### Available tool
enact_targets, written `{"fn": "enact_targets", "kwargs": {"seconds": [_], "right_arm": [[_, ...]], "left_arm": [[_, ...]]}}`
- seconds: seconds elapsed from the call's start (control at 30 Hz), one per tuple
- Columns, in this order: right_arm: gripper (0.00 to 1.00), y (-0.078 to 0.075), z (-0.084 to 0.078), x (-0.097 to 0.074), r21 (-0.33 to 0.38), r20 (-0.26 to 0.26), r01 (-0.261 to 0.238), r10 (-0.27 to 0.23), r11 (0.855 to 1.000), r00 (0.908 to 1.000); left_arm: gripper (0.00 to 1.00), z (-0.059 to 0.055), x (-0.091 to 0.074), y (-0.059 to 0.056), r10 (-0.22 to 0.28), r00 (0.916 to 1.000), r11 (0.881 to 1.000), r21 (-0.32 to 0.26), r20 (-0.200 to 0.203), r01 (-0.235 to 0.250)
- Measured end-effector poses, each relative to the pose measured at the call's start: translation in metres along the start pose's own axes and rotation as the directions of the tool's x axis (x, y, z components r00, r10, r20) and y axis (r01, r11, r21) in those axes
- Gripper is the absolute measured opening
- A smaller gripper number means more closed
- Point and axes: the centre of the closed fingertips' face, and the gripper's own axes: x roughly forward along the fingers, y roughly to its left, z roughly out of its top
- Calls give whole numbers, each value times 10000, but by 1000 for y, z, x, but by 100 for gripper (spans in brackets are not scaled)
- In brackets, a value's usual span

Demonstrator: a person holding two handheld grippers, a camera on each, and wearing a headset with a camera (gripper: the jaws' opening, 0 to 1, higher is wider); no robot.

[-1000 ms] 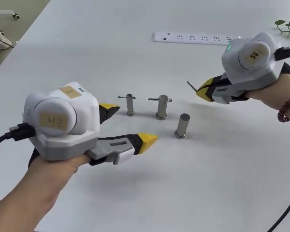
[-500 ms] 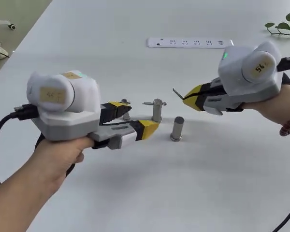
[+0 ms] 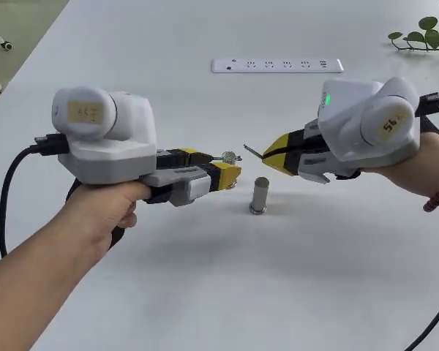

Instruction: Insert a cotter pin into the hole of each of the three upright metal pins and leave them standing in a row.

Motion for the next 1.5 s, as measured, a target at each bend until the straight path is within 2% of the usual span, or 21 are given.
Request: {"fn": "enact_targets", "kwargs": {"seconds": [0.27,0.5,0.77,1.03,1.27,1.4,1.5], "right_arm": [[0,4,4,-1,-271,197,-141,146,9995,9997],[0,10,7,-3,-629,173,-194,205,9978,9996],[0,12,8,-5,-779,194,-165,180,9968,9996],[0,14,9,-3,-918,171,-217,234,9955,9996],[0,15,9,-3,-948,132,-193,207,9953,9997],[0,16,9,-3,-895,165,-171,186,9958,9997],[0,16,8,-2,-599,213,-213,226,9980,9995]], "left_arm": [[19,6,11,-6,-363,9993,9986,-380,0,363],[14,10,19,-14,-713,9975,9949,-707,20,713],[6,7,21,-16,-855,9962,9910,-1050,-156,834],[2,7,22,-17,-966,9952,9873,-1282,-146,939],[1,5,22,-21,-1153,9931,9863,-1215,-234,1116],[0,4,22,-23,-1215,9923,9915,-495,-249,1201],[0,4,21,-22,-1215,9922,9924,-203,-268,1210]]}}
